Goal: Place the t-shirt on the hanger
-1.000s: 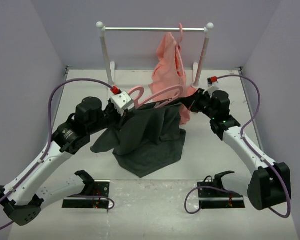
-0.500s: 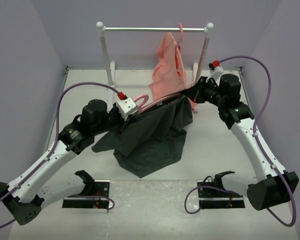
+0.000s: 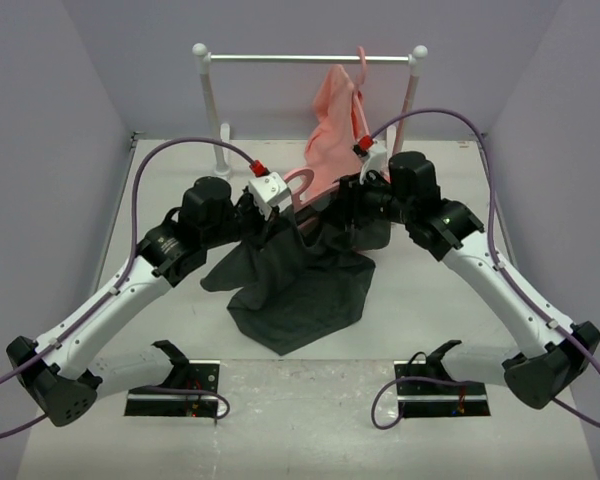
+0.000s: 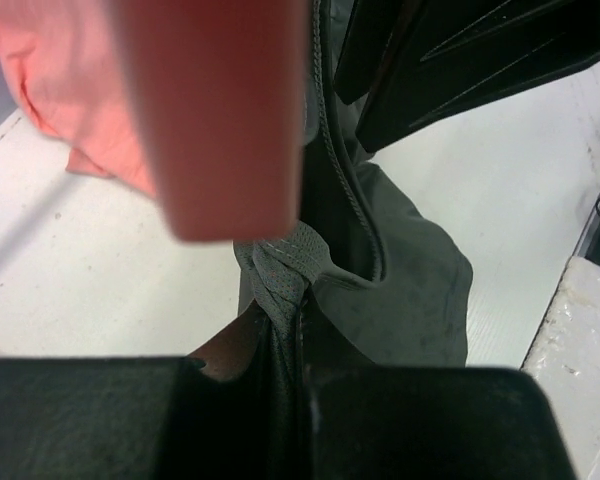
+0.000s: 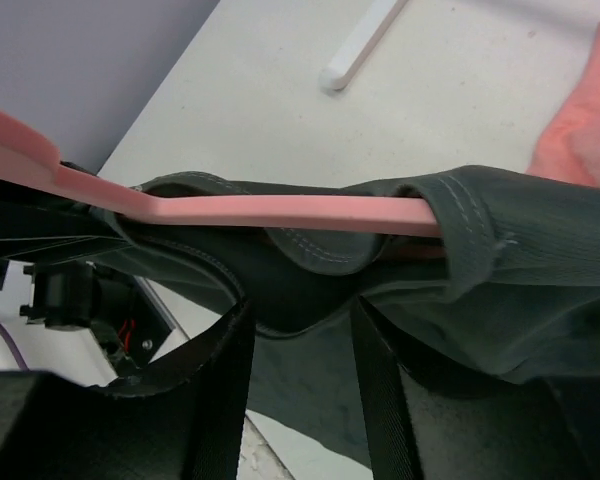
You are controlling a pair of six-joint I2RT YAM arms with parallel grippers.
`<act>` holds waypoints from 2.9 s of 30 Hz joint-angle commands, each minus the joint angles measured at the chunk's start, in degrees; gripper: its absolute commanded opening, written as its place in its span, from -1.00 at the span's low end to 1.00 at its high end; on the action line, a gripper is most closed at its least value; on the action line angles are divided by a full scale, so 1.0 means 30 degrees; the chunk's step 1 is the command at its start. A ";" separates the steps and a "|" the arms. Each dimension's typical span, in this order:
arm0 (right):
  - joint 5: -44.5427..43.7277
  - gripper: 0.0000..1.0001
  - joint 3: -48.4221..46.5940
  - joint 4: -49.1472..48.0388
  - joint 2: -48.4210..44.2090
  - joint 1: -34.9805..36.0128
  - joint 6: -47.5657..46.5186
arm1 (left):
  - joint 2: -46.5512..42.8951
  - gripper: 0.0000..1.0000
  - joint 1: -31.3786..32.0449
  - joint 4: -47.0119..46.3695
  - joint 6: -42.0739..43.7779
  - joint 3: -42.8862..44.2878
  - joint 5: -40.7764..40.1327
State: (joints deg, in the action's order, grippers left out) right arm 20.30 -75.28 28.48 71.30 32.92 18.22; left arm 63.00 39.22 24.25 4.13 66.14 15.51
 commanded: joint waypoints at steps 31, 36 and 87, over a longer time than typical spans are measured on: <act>1.4089 -1.00 -0.2750 -0.6900 0.1061 -0.1374 -0.2617 | 0.2234 -0.48 -0.3462 -0.0310 0.1713 0.2031 1.2019; 1.1643 -1.00 -0.1133 -0.6980 -0.1082 -0.2670 -0.1772 | -0.0783 1.00 -0.3552 -0.2578 -0.0512 0.1599 0.6878; 0.9905 -1.00 -0.2025 -0.3614 -0.3198 -0.5121 -0.1953 | -0.5287 1.00 -0.3648 -0.9824 -0.7235 -0.3042 0.0940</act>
State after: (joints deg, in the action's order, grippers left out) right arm 52.40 -76.53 14.91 59.51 13.35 17.27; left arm 47.13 28.50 5.43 -22.54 49.08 -7.68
